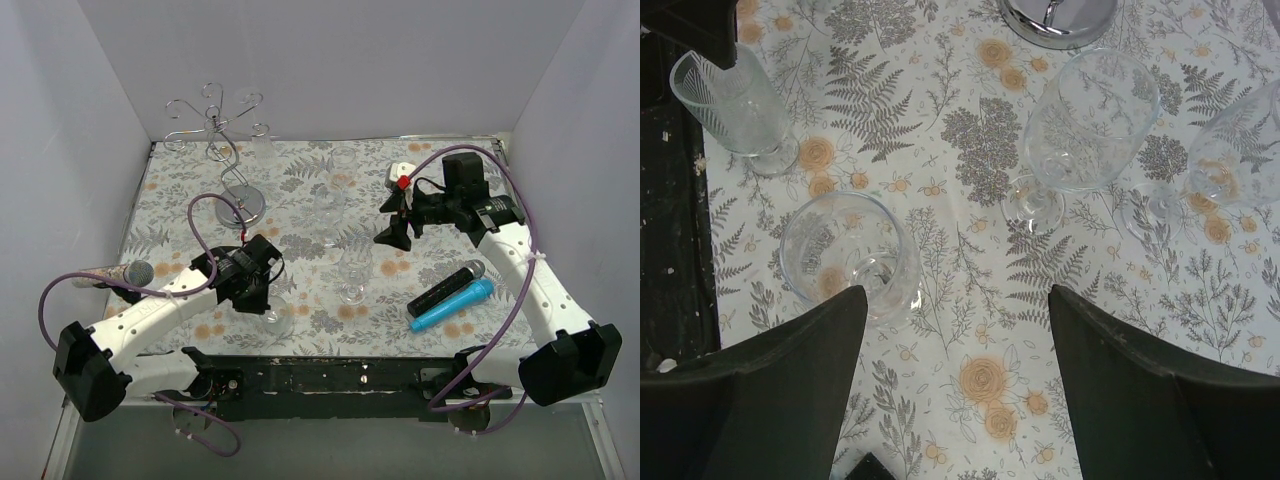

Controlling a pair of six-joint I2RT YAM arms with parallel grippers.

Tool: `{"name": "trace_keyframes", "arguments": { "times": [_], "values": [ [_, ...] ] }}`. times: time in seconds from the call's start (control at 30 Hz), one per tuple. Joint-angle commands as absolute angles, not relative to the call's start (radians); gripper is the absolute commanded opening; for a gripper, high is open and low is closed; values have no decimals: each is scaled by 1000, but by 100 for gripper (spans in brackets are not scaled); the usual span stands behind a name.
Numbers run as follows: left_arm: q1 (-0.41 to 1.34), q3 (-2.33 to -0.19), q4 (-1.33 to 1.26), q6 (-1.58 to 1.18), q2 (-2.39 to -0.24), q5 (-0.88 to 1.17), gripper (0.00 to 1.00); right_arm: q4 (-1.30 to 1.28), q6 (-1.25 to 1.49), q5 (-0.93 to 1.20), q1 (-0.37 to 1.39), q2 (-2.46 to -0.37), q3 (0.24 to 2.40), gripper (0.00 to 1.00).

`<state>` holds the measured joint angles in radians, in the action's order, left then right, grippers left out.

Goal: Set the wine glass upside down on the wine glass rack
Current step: Pick up the wine glass at the center of the board.

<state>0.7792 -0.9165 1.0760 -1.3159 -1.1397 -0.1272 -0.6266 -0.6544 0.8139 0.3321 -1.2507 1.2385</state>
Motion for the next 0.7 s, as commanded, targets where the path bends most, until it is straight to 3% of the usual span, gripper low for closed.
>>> {"name": "trace_keyframes", "arguments": {
  "times": [0.0, 0.67],
  "values": [
    [788, -934, 1089, -1328, -1123, -181, 0, -604, -653, 831, 325, -1213, 1230, 82],
    [788, -1186, 813, -1026, -812, -235, 0, -741, -706, 811, 302, -1154, 1336, 83]
  ]
}}
